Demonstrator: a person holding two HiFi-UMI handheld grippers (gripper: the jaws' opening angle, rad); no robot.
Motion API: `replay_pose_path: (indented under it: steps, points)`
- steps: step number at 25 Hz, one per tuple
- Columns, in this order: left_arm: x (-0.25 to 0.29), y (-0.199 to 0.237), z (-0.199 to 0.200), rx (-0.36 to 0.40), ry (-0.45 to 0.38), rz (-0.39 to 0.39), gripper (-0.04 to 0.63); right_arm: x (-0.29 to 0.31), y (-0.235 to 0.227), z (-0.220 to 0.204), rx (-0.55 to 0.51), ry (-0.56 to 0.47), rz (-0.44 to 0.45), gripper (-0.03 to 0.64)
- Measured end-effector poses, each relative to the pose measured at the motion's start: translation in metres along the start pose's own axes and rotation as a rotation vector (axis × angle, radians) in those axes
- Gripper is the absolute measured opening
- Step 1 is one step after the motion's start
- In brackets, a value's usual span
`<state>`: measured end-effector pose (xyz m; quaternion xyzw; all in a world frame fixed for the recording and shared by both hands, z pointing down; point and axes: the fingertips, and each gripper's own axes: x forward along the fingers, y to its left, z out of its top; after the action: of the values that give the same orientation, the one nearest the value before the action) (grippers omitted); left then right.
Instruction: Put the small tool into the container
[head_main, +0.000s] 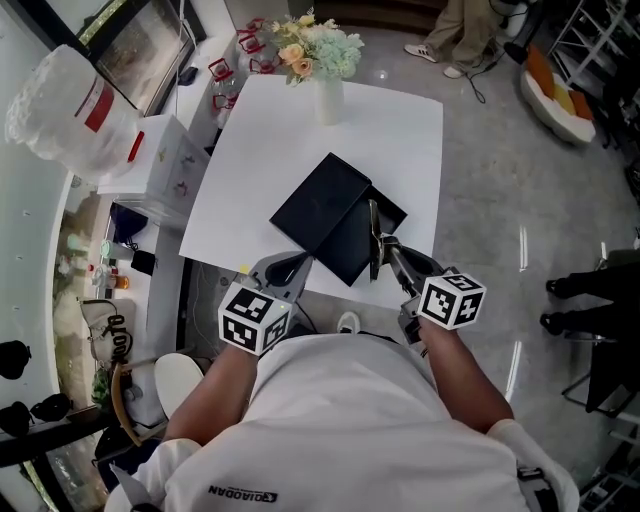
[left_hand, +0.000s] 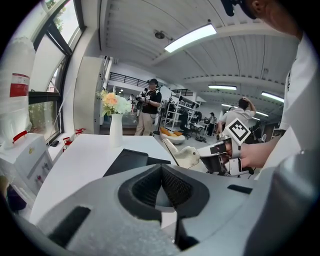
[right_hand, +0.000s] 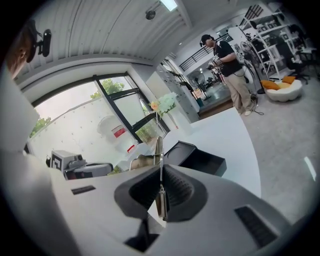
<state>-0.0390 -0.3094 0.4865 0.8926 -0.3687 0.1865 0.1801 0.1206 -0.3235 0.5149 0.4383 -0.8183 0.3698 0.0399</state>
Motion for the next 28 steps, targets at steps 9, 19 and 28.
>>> replay_pose_path:
  steps: [9,19,28]
  points:
    - [-0.002,0.014,-0.006,0.003,0.005,0.011,0.009,0.047,-0.043,-0.028,0.43,0.023,-0.08,0.034]
    - [-0.015,0.023,-0.013,0.016,0.012,0.024,0.009,0.103,-0.07,-0.05,0.533,0.077,-0.194,0.034]
    - [-0.026,0.029,-0.022,0.025,0.017,0.043,0.009,0.131,-0.081,-0.059,0.565,0.111,-0.268,0.049]
